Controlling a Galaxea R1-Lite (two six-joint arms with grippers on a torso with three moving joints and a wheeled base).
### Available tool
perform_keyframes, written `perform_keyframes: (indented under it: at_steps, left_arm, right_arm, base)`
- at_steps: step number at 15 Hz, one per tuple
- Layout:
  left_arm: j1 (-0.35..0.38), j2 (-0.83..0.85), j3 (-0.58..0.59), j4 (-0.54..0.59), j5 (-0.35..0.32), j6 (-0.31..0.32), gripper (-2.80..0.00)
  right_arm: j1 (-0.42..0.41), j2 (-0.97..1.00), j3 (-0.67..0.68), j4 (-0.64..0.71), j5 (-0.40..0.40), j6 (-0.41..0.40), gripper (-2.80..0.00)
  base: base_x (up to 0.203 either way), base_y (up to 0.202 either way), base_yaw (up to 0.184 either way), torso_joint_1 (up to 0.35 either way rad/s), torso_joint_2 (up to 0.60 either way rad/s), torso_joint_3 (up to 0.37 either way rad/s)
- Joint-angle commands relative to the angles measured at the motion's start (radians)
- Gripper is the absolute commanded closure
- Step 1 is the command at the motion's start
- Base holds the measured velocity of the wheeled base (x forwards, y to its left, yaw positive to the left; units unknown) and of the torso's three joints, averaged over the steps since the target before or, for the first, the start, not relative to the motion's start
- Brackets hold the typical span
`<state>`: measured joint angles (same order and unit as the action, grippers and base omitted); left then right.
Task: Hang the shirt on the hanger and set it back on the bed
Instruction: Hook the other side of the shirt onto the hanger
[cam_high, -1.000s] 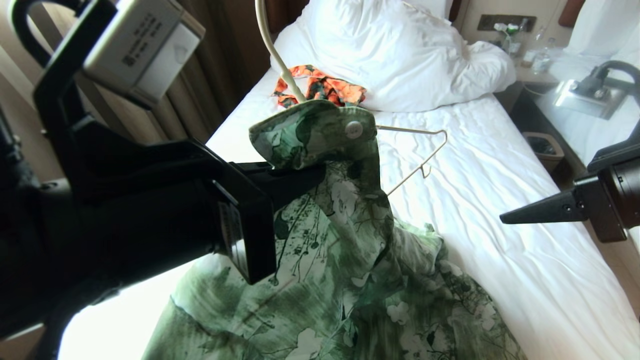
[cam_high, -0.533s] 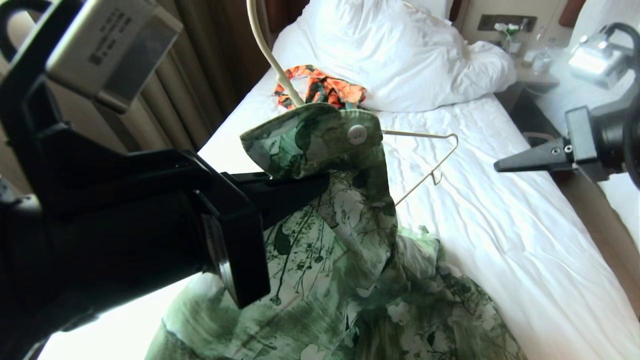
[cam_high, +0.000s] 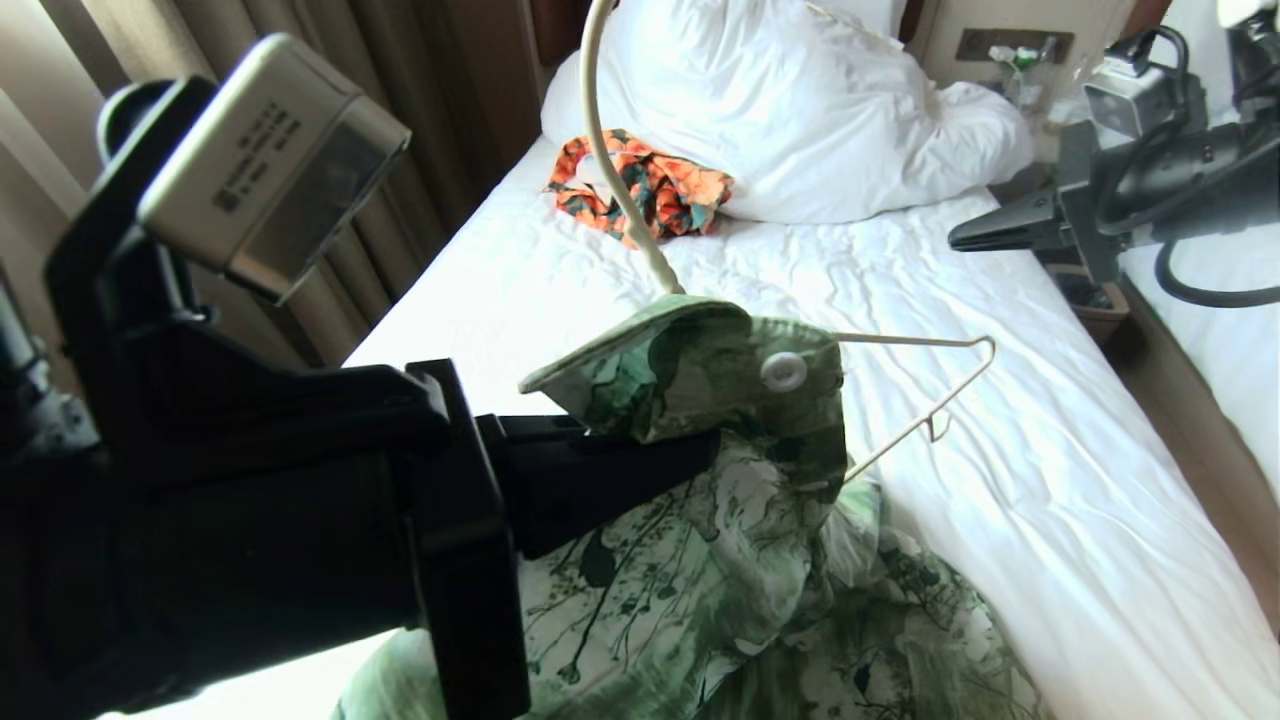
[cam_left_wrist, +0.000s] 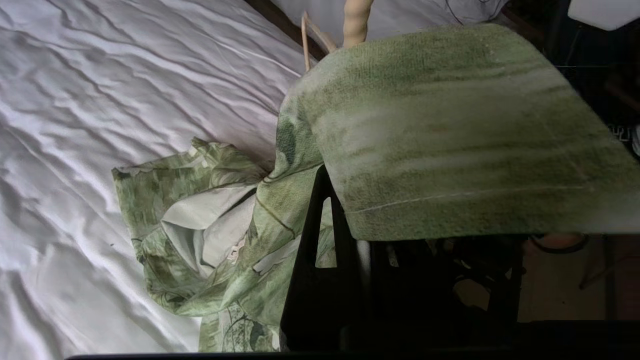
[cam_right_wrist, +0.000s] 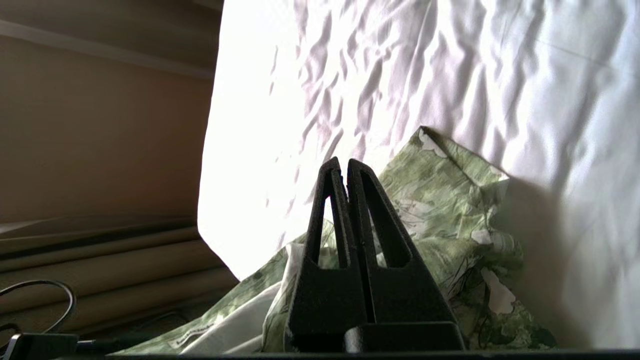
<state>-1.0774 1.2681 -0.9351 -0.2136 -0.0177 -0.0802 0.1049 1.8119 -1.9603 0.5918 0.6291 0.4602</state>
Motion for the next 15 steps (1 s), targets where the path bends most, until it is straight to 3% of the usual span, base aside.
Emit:
perform_keyframes:
  at_steps: [1,2,3,6,9,11,15]
  left_arm:
    - [0.052,0.001,0.014,-0.004,-0.098,0.001,0.0]
    - [0.073,0.0,0.034,-0.012,-0.155,-0.003,0.0]
    - [0.081,0.002,0.066,-0.061,-0.17,-0.007,0.0]
    - [0.07,0.016,0.198,-0.34,-0.181,-0.027,0.0]
    - [0.02,0.024,0.228,-0.369,-0.179,-0.097,0.0]
    - [-0.001,0.052,0.24,-0.368,-0.172,-0.097,0.0]
    - [-0.003,0.081,0.267,-0.359,-0.032,-0.09,0.0]
  right_arm:
    - [0.0,0.094,-0.023,-0.049,0.029,0.019,0.0]
    - [-0.001,0.1,-0.023,-0.068,0.063,0.04,0.0]
    - [0.002,0.105,-0.023,-0.088,0.089,0.058,0.0]
    - [0.039,0.147,-0.023,-0.103,0.089,0.061,0.0]
    - [0.113,0.196,-0.023,-0.137,0.089,0.123,0.0]
    - [0.157,0.205,-0.023,-0.203,0.086,0.137,0.0]
    - [0.157,0.145,-0.009,-0.175,0.075,0.129,0.0]
  base:
    - [0.0,0.0,0.0,0.0,0.0,0.0]
    - [0.0,0.0,0.0,0.0,0.0,0.0]
    - [0.0,0.0,0.0,0.0,0.0,0.0]
    - [0.0,0.0,0.0,0.0,0.0,0.0]
    - [0.0,0.0,0.0,0.0,0.0,0.0]
    - [0.0,0.0,0.0,0.0,0.0,0.0]
    - [0.0,0.0,0.0,0.0,0.0,0.0]
